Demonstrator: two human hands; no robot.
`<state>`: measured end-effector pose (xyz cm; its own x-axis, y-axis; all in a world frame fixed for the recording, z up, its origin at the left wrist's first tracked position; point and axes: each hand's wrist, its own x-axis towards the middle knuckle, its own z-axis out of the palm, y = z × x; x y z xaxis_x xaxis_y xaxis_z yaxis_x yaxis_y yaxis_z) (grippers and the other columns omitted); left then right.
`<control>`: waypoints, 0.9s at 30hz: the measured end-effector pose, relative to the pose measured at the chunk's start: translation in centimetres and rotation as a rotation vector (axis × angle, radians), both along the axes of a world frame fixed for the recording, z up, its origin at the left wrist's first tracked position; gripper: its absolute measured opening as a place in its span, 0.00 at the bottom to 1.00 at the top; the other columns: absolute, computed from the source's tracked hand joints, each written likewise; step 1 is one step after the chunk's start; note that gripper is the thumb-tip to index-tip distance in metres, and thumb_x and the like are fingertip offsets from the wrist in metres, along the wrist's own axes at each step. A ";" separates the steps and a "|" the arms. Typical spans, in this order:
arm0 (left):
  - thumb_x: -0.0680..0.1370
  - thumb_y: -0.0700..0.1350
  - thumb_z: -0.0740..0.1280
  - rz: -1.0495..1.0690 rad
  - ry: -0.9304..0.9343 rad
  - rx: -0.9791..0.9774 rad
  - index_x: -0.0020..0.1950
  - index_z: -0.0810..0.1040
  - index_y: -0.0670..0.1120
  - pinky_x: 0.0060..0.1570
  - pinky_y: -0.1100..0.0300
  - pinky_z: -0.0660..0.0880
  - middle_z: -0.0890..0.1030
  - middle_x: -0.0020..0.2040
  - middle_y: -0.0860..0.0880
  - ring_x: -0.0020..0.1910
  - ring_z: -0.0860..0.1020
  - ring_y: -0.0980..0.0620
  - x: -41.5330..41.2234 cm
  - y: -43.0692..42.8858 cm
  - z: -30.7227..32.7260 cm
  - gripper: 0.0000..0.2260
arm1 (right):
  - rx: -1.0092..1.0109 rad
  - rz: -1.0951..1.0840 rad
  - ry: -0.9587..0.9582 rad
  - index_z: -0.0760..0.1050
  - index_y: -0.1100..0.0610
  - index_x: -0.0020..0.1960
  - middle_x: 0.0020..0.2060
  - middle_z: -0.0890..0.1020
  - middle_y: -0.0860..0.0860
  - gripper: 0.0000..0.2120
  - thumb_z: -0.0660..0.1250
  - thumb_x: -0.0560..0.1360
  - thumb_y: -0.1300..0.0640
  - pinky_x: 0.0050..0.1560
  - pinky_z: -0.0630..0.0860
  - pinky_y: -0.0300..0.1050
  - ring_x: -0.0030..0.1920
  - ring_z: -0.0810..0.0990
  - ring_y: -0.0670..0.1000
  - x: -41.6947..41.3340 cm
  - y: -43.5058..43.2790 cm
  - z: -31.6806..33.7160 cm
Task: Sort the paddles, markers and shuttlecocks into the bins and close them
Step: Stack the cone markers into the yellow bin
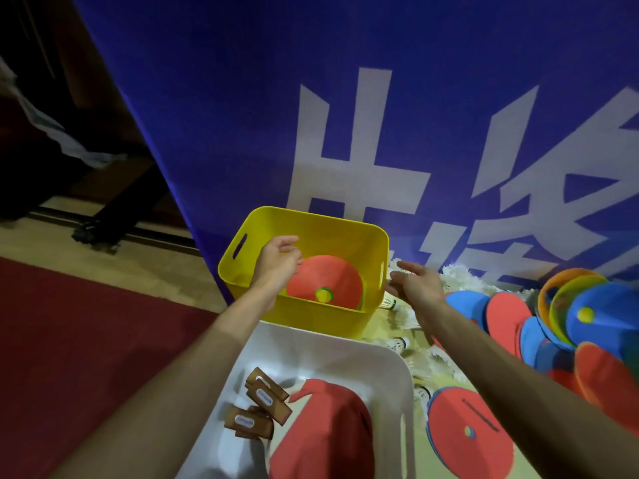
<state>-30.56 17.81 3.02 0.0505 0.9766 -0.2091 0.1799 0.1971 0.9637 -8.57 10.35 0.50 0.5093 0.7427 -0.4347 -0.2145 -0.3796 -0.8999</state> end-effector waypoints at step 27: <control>0.78 0.35 0.63 -0.674 0.197 -0.114 0.53 0.78 0.43 0.37 0.66 0.75 0.80 0.42 0.45 0.35 0.81 0.58 32.9 -18.4 -4.4 0.08 | -0.238 -0.290 -0.261 0.78 0.58 0.39 0.30 0.78 0.56 0.05 0.69 0.74 0.60 0.29 0.71 0.42 0.27 0.74 0.50 30.0 -27.6 -9.0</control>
<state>2.36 -0.56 -1.42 0.5866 0.7174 -0.3758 0.4668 0.0797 0.8808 21.41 -17.29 -8.49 0.7969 0.4480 -0.4053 -0.1198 -0.5403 -0.8329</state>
